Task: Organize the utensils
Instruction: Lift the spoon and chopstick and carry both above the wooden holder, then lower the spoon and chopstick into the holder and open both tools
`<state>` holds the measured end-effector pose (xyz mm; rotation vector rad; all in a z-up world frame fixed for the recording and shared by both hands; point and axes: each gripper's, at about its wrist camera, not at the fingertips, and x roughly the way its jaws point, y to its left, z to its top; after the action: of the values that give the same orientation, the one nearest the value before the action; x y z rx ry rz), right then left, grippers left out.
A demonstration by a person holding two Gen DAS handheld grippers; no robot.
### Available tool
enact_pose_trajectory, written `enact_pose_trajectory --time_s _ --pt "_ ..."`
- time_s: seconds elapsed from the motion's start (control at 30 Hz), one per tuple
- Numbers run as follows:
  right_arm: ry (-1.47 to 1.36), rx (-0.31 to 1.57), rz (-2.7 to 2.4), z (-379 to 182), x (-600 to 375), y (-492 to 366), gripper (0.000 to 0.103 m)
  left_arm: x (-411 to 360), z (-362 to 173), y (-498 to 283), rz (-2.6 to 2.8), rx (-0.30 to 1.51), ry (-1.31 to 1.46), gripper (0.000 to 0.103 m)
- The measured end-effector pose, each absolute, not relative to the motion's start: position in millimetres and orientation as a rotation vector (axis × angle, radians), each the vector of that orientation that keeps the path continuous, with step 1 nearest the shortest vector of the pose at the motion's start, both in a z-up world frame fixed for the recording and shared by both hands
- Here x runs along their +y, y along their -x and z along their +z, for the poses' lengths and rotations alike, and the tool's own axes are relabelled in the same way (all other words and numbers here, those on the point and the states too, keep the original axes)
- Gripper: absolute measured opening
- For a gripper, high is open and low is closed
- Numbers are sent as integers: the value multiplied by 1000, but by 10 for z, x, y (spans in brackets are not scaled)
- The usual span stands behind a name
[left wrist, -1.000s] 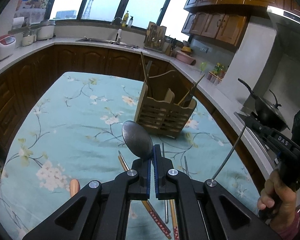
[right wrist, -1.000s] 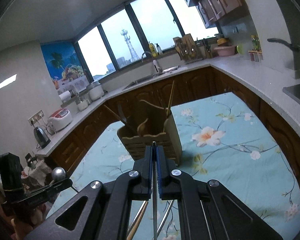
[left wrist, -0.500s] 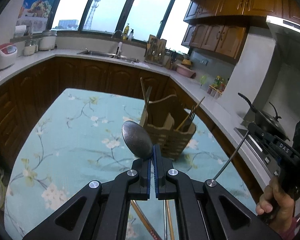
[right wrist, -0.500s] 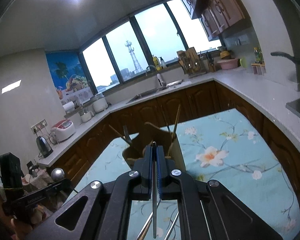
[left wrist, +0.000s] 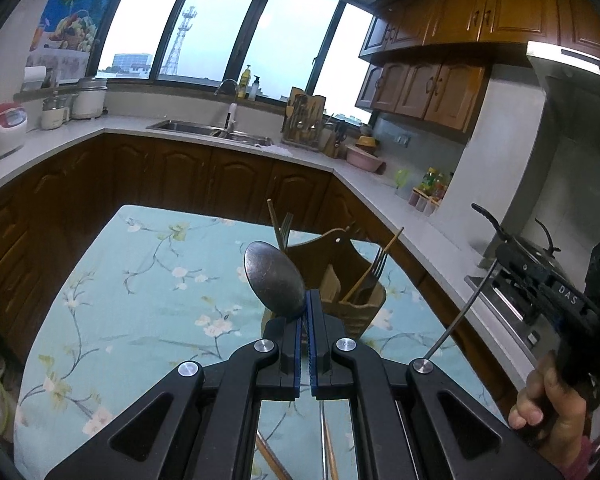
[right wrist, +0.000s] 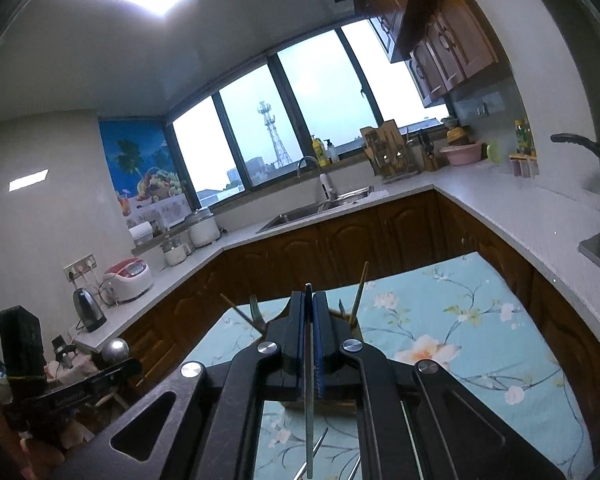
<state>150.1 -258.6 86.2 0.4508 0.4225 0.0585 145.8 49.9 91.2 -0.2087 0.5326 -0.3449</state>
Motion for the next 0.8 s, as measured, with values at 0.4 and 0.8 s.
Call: enact_pose_trajectory --time_s 0.4,0.8 --pt "-442 285 17 1123 -2726 -1891 4 445 1075 -1990 -334 437 202 1" --pt "-389 239 -29 1009 -2754 -2351 4 127 669 -2719 -315 464 169 1"
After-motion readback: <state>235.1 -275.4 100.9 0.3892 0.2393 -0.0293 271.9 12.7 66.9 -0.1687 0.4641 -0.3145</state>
